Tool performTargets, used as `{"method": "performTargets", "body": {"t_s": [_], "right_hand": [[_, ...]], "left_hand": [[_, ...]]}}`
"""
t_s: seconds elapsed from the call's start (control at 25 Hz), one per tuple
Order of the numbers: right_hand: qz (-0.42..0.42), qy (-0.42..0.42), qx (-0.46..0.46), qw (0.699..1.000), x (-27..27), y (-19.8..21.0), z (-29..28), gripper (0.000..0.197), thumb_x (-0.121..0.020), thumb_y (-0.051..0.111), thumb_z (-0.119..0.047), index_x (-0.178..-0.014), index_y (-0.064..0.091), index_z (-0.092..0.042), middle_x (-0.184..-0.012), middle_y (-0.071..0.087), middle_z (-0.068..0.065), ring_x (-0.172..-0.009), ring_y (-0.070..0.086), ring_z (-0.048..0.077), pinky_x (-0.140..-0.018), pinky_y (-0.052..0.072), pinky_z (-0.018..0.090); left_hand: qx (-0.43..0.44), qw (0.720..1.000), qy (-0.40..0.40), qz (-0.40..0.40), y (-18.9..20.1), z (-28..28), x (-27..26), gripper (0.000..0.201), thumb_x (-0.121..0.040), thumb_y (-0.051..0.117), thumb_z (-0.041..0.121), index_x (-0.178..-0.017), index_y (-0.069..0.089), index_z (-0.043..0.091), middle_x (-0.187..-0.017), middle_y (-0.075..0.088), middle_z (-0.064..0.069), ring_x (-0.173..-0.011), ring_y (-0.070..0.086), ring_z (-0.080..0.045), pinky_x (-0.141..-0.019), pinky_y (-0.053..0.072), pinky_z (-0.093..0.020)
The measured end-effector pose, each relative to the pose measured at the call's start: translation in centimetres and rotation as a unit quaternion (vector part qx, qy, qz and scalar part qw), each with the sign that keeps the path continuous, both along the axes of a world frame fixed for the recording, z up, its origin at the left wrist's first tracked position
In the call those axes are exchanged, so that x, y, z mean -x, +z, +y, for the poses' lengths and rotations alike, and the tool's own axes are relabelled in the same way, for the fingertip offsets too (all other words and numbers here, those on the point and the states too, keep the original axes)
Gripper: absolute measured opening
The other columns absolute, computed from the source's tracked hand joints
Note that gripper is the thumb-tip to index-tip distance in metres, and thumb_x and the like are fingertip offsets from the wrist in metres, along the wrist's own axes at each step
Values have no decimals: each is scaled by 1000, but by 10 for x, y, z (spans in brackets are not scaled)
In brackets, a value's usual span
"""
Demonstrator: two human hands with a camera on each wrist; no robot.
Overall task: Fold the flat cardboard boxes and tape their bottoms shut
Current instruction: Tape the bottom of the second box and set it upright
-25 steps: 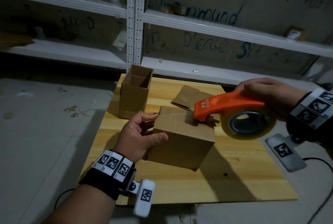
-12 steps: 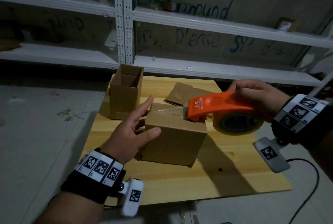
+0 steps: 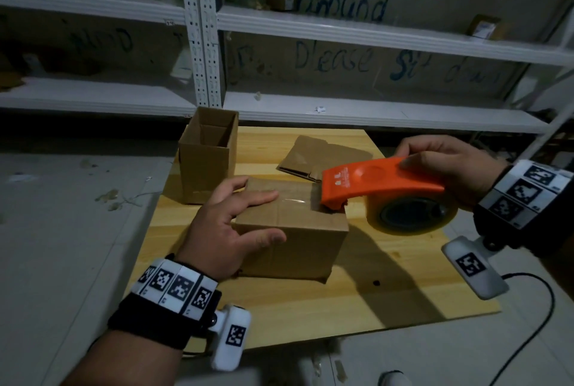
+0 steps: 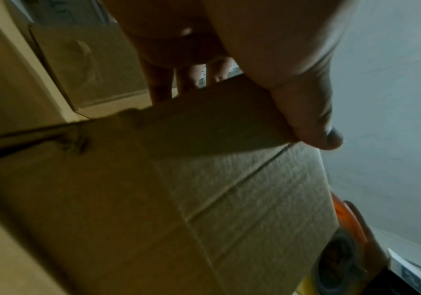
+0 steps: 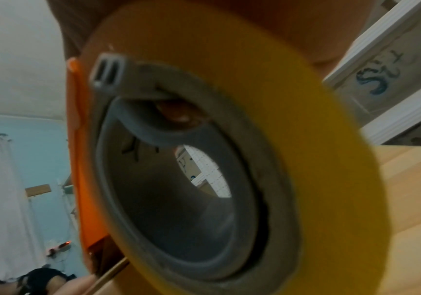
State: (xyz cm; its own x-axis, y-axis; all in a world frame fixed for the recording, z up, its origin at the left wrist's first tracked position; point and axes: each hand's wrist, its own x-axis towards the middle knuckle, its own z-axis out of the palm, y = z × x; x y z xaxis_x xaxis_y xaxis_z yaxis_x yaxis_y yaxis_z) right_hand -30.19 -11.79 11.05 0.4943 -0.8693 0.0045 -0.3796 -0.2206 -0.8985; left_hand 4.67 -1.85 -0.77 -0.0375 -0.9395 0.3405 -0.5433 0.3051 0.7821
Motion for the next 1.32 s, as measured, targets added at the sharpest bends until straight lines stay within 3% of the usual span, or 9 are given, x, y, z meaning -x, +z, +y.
{"method": "performTargets", "body": {"t_s": [0.12, 0.28, 0.4, 0.48, 0.56, 0.64, 0.8, 1.16, 1.32], "right_hand": [[-1, -10, -38, 999, 32, 0, 0, 22, -88, 55, -25, -85, 71, -11, -73, 69, 11, -60, 69, 25, -55, 58, 29], [13, -50, -62, 997, 61, -7, 5, 21, -87, 56, -22, -86, 74, -11, -77, 70, 18, -62, 69, 31, -54, 59, 31], [80, -47, -75, 993, 56, -17, 5, 25, -86, 64, -29, -97, 73, -9, -95, 71, 25, -82, 70, 44, -73, 61, 45], [114, -61, -66, 989, 44, -19, 3, 19, -93, 67, -27, -99, 75, -11, -98, 73, 22, -87, 72, 39, -80, 59, 48], [141, -71, -48, 986, 31, -19, 1, 13, -100, 63, -19, -100, 76, -15, -97, 75, 18, -86, 74, 33, -79, 61, 44], [162, -75, -33, 983, 22, -19, -2, 14, -100, 63, -21, -97, 77, -20, -96, 76, 14, -87, 76, 33, -81, 63, 46], [197, -81, 6, 977, 12, -11, -7, 13, -99, 65, -21, -98, 77, -18, -95, 77, 12, -84, 76, 32, -83, 63, 45], [353, -87, 36, 931, -27, 37, -1, 10, -94, 68, -45, -92, 73, -36, -92, 74, -4, -86, 71, 19, -73, 55, 36], [442, -76, 92, 889, -56, 65, 2, 17, -93, 68, -49, -94, 75, -34, -89, 73, -5, -82, 68, 16, -76, 55, 37]], "left_hand": [[13, 1000, 2, 12, -5, -1, -2, 56, -63, 77, 73, -116, 61, 66, -146, 39, 17, -131, 43, -11, -95, 47, -31], [23, 999, 1, 24, -4, -1, 4, 56, -61, 78, 63, -115, 63, 61, -146, 41, 15, -131, 41, -6, -90, 40, -16], [20, 999, -2, 29, -3, -1, 4, 53, -61, 79, 59, -110, 63, 72, -138, 39, 35, -122, 42, 6, -87, 38, -15], [24, 999, -5, 25, -4, -1, 3, 55, -61, 78, 60, -110, 60, 77, -134, 31, 46, -114, 42, 19, -87, 38, -14], [28, 999, -4, 22, -5, -1, 3, 56, -61, 78, 61, -112, 60, 77, -134, 30, 48, -118, 43, 12, -89, 39, -15], [19, 1000, -1, 25, -4, 0, 4, 56, -61, 77, 62, -111, 59, 77, -135, 34, 44, -124, 41, 1, -88, 41, -19], [13, 1000, 8, 21, -3, 0, 6, 55, -60, 77, 61, -110, 58, 79, -141, 38, 22, -127, 39, -2, -91, 43, -24], [16, 1000, 9, 17, -2, 0, 7, 55, -59, 79, 59, -107, 59, 79, -143, 39, 17, -131, 40, -9, -101, 41, -36], [15, 1000, 9, 15, -2, 0, 7, 56, -59, 79, 59, -108, 59, 79, -142, 39, 17, -129, 39, -4, -98, 40, -30]]}}
